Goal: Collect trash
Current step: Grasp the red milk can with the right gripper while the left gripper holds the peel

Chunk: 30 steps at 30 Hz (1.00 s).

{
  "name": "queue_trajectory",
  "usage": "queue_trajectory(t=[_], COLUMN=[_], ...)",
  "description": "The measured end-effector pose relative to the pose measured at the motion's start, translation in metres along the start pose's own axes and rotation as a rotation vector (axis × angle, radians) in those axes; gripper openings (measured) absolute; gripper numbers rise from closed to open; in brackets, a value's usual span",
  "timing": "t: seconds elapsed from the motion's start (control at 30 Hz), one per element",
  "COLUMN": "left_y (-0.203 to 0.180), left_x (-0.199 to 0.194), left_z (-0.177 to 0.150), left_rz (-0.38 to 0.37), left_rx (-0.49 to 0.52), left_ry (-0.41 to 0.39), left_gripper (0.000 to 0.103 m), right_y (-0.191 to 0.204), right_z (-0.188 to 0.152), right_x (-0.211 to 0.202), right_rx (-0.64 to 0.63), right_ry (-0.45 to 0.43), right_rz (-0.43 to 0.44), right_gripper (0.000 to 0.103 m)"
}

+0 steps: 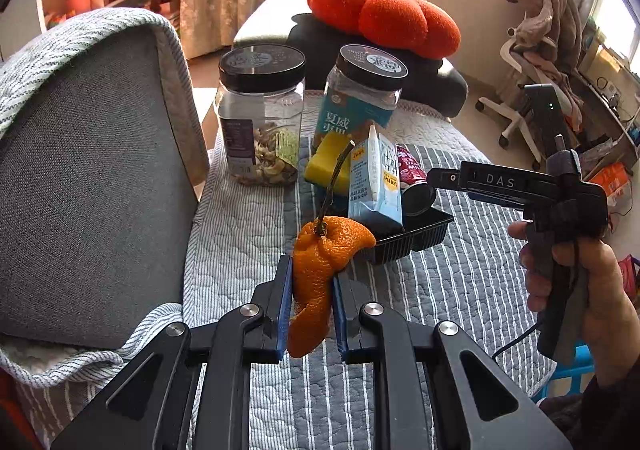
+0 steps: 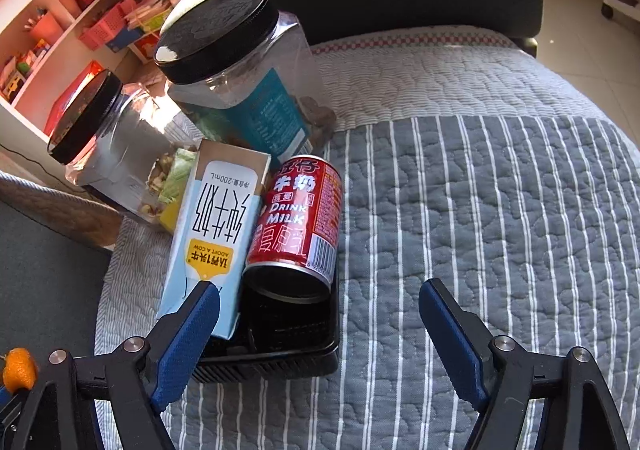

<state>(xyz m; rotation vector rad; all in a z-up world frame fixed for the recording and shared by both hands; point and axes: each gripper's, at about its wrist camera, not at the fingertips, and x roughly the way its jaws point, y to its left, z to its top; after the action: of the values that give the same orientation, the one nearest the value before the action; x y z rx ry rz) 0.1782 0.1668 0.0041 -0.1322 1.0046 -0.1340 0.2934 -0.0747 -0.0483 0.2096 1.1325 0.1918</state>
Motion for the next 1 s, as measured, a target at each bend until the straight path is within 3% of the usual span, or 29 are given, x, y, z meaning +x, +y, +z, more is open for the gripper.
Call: queue_trajectory(t=[0.3, 0.37, 0.47, 0.7, 1.0], left_y=[0.008, 0.007, 0.006, -0.007, -0.051], left_x=[0.005, 0.006, 0.006, 0.002, 0.004], left_z=[-0.001, -0.001, -0.001, -0.005, -0.019], left_rz=[0.004, 0.004, 0.003, 0.008, -0.019], left_rx=[-0.009, -0.006, -0.003, 0.031, 0.129], left_ry=[0.015, 0.015, 0.013, -0.013, -0.016], left_gripper=[0.019, 0.019, 0.019, 0.019, 0.019], right_y=[0.011, 0.013, 0.017, 0.011, -0.035], right_z=[0.009, 0.008, 0.007, -0.007, -0.035], right_x=[0.043, 0.044, 0.042, 0.004, -0.058], right_rx=[0.052, 0.039, 0.016, -0.029, -0.028], right_ry=[0.055, 0.056, 0.043, -0.003, -0.038], right_rz=[0.058, 0.047, 0.046, 0.06, 0.037], right_gripper=[0.07, 0.057, 0.057, 0.056, 0.056])
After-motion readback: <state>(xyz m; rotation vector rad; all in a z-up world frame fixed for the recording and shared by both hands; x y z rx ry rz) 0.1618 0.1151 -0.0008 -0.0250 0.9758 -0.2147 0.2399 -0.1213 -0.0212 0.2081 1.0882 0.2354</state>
